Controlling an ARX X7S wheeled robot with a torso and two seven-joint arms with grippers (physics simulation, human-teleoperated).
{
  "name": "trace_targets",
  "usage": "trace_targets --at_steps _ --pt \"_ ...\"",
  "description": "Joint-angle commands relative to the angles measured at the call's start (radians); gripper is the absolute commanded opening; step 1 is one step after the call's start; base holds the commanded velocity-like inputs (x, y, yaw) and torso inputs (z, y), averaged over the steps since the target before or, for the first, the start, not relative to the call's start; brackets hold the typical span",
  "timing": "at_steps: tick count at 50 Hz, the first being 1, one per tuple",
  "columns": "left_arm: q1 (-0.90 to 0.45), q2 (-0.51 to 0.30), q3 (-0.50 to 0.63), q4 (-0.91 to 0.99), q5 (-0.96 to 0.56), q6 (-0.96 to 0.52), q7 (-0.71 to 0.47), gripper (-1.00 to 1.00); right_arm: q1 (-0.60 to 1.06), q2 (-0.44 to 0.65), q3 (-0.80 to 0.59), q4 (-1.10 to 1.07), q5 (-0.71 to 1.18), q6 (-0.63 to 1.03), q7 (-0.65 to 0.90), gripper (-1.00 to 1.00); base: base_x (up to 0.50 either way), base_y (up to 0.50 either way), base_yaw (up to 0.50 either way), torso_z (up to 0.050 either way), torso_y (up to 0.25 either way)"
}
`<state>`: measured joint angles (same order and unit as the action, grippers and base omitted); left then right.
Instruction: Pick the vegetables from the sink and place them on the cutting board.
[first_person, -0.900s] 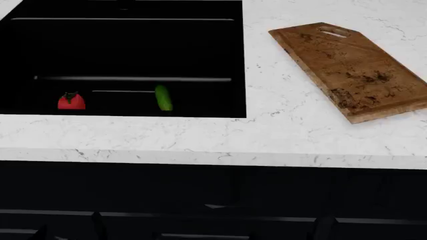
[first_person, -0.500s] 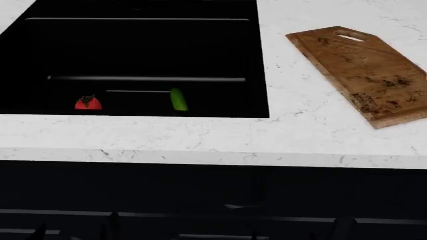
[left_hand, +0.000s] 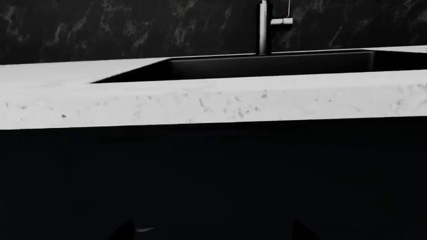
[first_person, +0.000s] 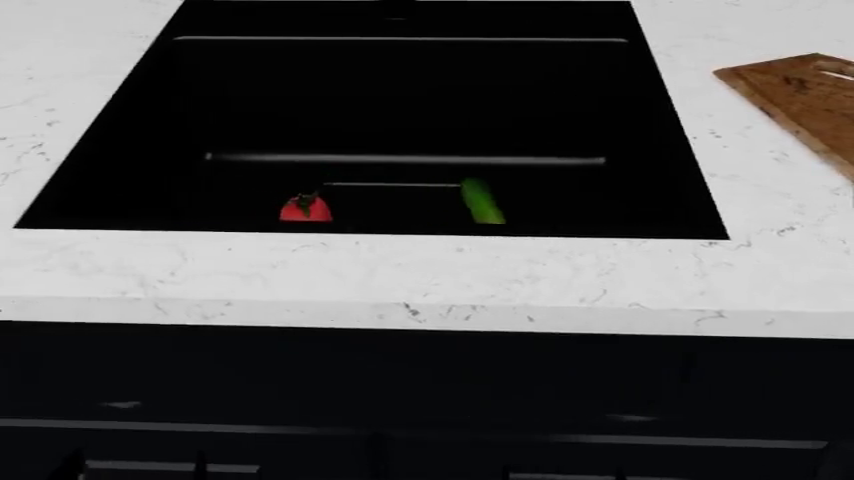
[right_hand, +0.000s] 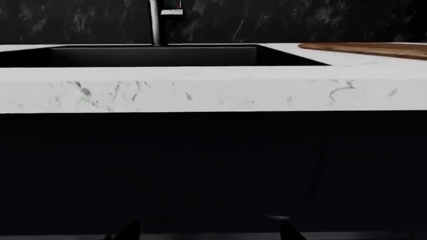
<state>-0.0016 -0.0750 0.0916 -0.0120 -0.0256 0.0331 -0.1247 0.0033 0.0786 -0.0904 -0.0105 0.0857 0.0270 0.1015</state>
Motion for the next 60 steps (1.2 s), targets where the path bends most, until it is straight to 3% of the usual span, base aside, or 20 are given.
trace_targets --at_steps 1,10,13,15,19,23,26,32,35,46,49,56,60 --pt "-0.002 -0.014 0.018 -0.014 0.004 0.018 -0.027 1.0 -0.004 0.013 -0.011 0.004 0.018 -0.024 0.016 1.0 0.0 0.5 0.0 0.0 0.0" --pt "0.0 -0.024 0.031 -0.008 -0.01 0.012 -0.037 1.0 -0.004 0.003 0.026 0.021 0.099 -0.009 0.036 1.0 0.0 0.36 0.0 0.0 0.0" --pt "0.003 -0.038 0.053 0.035 -0.021 -0.041 -0.012 1.0 0.01 0.021 -0.005 -0.114 0.092 0.177 0.074 1.0 0.0 0.0 0.0 0.0 0.0" --pt "-0.005 -0.053 0.095 0.182 0.006 -0.151 0.008 1.0 0.043 0.063 -0.052 -0.295 0.073 0.338 0.071 1.0 0.0 0.0 0.0 0.0 0.0" --pt "-0.159 -0.038 0.073 0.488 -0.053 -0.427 0.015 1.0 0.286 0.112 -0.036 -0.538 0.124 0.681 0.088 1.0 0.0 0.0 0.0 0.0 0.0" --pt "-0.341 -0.026 0.053 0.642 -0.116 -0.656 0.019 1.0 0.496 0.15 -0.08 -0.589 0.116 0.852 0.085 1.0 0.0 0.0 0.0 0.0 0.0" --pt "-0.48 -0.005 0.03 0.684 -0.158 -0.776 0.009 1.0 0.638 0.169 -0.081 -0.634 0.133 0.977 0.072 1.0 0.0 0.0 0.0 0.0 0.0" --pt "-0.676 0.007 0.016 0.633 -0.173 -0.862 -0.014 1.0 0.856 0.203 -0.092 -0.658 0.152 1.173 0.052 1.0 0.0 0.0 0.0 0.0 0.0" --pt "-0.731 -0.006 0.038 0.554 -0.155 -0.855 -0.015 1.0 0.937 0.208 -0.096 -0.578 0.157 1.191 0.031 1.0 0.0 0.0 0.0 0.0 0.0" --pt "-1.081 0.013 0.096 0.077 -0.169 -0.984 0.033 1.0 1.199 0.219 -0.166 0.049 0.11 1.059 -0.05 1.0 0.0 0.0 0.0 0.0 0.0" --pt "-1.141 0.019 0.119 -0.09 -0.147 -0.933 0.028 1.0 1.24 0.203 -0.165 0.202 0.1 1.013 -0.052 1.0 0.0 0.0 0.0 0.0 0.0" --pt "-1.217 0.029 0.131 -0.349 -0.133 -0.871 0.016 1.0 1.344 0.165 -0.173 0.518 0.071 0.92 -0.042 1.0 0.0 0.0 0.0 0.0 0.0" --pt "-1.174 0.007 0.187 -0.37 -0.125 -0.887 0.041 1.0 1.355 0.148 -0.206 0.643 0.091 1.017 -0.101 1.0 0.22 0.0 0.0 0.0 0.0"
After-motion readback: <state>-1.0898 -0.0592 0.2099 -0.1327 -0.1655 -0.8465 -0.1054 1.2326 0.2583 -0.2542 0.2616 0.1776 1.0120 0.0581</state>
